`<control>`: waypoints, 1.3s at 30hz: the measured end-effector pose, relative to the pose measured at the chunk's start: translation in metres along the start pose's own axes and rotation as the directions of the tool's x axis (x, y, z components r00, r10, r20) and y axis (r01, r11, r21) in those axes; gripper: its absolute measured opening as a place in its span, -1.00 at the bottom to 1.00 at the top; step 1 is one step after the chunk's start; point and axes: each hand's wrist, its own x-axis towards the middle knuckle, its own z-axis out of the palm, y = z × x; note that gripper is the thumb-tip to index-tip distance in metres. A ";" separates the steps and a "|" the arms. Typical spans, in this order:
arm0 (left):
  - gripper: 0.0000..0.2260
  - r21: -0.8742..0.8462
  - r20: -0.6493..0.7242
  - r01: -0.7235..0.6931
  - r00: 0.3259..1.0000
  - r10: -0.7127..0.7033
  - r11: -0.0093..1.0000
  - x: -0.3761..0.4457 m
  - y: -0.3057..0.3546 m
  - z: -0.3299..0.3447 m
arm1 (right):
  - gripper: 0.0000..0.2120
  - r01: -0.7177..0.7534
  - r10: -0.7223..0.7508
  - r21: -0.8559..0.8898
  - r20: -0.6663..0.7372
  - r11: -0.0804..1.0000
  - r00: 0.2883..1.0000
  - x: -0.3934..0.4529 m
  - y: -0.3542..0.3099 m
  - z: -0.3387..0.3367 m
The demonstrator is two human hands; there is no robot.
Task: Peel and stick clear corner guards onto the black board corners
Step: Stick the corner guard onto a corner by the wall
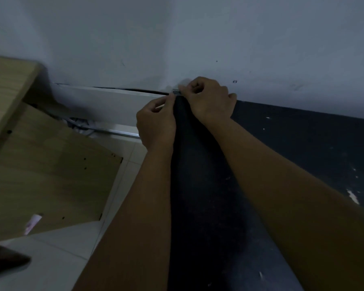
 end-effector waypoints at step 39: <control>-0.81 0.328 -0.084 -0.407 0.886 0.455 0.853 -0.035 -0.025 -0.012 | -0.73 0.270 -0.291 -0.122 -0.213 0.955 0.933 -0.066 0.029 -0.002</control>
